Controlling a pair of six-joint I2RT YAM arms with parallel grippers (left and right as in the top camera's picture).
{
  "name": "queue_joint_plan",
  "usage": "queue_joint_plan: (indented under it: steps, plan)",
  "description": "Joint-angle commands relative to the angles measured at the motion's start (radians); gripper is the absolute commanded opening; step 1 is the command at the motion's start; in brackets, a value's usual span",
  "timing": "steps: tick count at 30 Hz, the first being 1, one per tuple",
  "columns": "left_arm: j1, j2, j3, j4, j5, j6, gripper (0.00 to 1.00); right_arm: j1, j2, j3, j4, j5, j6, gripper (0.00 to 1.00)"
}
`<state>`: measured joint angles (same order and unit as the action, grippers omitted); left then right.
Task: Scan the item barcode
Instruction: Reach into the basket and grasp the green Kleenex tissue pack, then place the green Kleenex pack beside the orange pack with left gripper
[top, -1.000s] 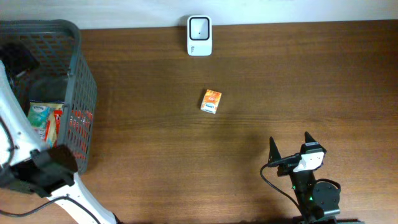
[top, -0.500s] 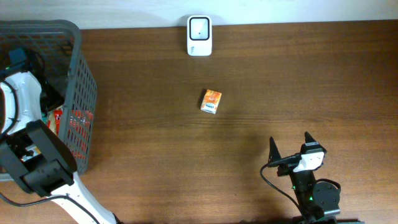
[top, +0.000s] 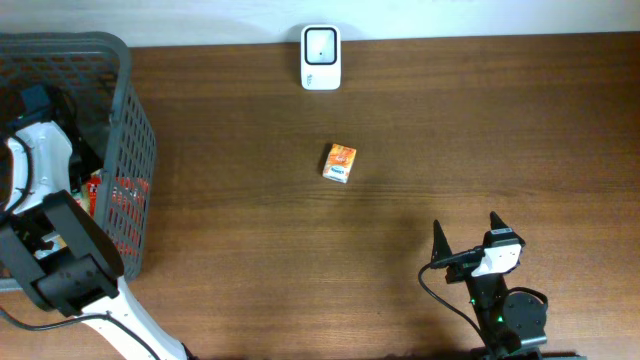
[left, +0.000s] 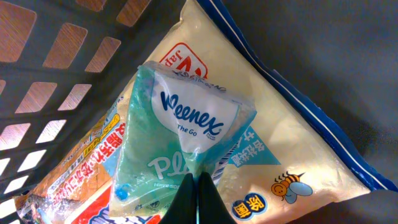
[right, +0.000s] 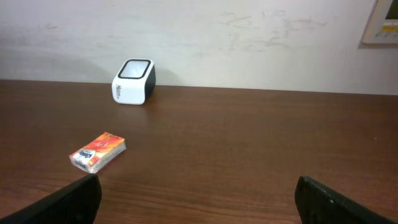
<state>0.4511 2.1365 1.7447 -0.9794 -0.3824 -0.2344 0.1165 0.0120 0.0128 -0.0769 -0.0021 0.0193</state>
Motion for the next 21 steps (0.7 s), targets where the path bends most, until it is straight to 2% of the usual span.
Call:
queue_joint_plan:
  steps: [1,4,8,14,16,19,21]
  plan:
    - [0.008,-0.026,0.055,-0.045,0.035,-0.003,0.0,-0.006,-0.006,-0.007,-0.003,-0.002,0.0,0.98]
    - [0.008,-0.1,0.126,-0.095,0.148,-0.003,0.0,-0.006,-0.006,-0.007,-0.003,-0.002,0.0,0.99]
    - [0.008,-0.29,0.146,-0.091,0.342,-0.003,0.0,-0.006,-0.006,-0.007,-0.003,-0.002,0.0,0.98]
    - [-0.029,-0.597,0.145,-0.062,0.849,-0.003,0.0,-0.006,-0.006,-0.007,-0.003,-0.002,0.0,0.99]
    - [-0.113,-0.629,0.145,-0.062,0.948,-0.003,0.0,-0.006,-0.006,-0.007,-0.003,-0.002,0.0,0.98]
    - [-0.314,-0.616,0.135,-0.061,0.95,-0.003,0.0,-0.006,-0.006,-0.007,-0.003,-0.002,0.0,0.98]
    - [-0.494,-0.576,0.132,-0.061,0.874,-0.003,0.0,-0.006,-0.006,-0.007,-0.003,-0.002,0.0,0.98]
